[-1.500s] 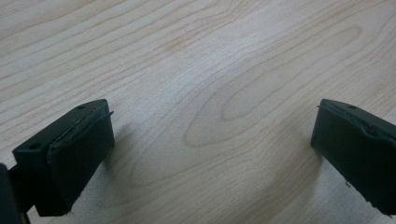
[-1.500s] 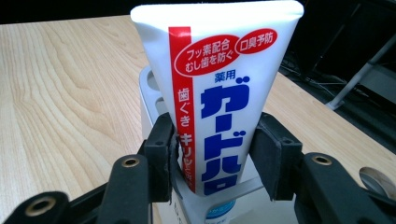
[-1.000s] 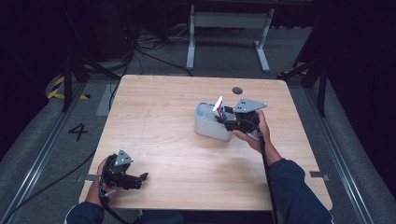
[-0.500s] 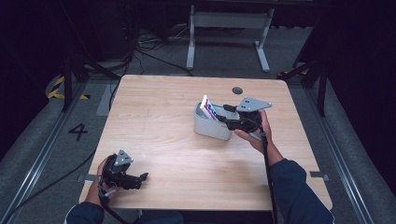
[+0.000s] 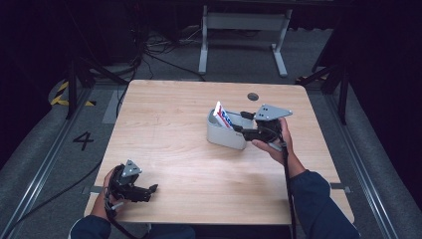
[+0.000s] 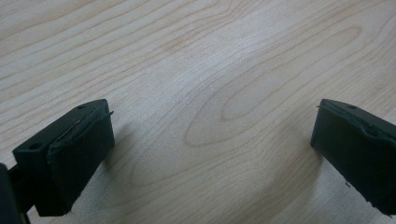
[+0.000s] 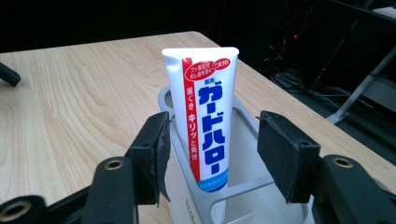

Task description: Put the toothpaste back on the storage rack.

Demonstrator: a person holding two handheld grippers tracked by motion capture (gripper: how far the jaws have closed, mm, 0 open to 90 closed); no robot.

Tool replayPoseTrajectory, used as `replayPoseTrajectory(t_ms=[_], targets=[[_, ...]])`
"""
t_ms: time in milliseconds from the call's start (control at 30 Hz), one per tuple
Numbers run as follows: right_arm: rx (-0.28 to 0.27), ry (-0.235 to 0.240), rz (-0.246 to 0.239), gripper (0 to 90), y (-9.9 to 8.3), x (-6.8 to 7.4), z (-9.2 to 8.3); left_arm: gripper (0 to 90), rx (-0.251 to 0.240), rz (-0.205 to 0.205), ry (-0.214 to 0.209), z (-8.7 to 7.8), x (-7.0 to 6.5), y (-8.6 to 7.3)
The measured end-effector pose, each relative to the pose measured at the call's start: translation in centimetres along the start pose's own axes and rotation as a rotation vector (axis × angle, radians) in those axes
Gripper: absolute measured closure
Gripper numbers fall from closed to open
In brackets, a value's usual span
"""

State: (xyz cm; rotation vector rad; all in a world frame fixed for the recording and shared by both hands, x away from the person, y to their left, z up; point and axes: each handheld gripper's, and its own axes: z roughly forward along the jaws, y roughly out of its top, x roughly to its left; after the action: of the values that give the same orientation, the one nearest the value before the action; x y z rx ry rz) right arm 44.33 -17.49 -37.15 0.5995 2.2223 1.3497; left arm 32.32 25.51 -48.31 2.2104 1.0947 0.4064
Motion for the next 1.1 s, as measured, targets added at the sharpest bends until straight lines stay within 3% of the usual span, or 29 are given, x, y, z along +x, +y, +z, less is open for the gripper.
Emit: replayPoseTrajectory(t_ms=[533, 1100], targets=[[0.027, -0.032, -0.041, 42.9, -0.5, 0.1, -2.2, 0.0, 0.001, -0.003, -0.003, 0.0, 0.0, 0.0], [0.057, -0.059, -0.117, 40.6, -2.1, 0.8, -5.1, 0.0, 0.001, -0.004, -0.003, 0.0, 0.0, 0.0]])
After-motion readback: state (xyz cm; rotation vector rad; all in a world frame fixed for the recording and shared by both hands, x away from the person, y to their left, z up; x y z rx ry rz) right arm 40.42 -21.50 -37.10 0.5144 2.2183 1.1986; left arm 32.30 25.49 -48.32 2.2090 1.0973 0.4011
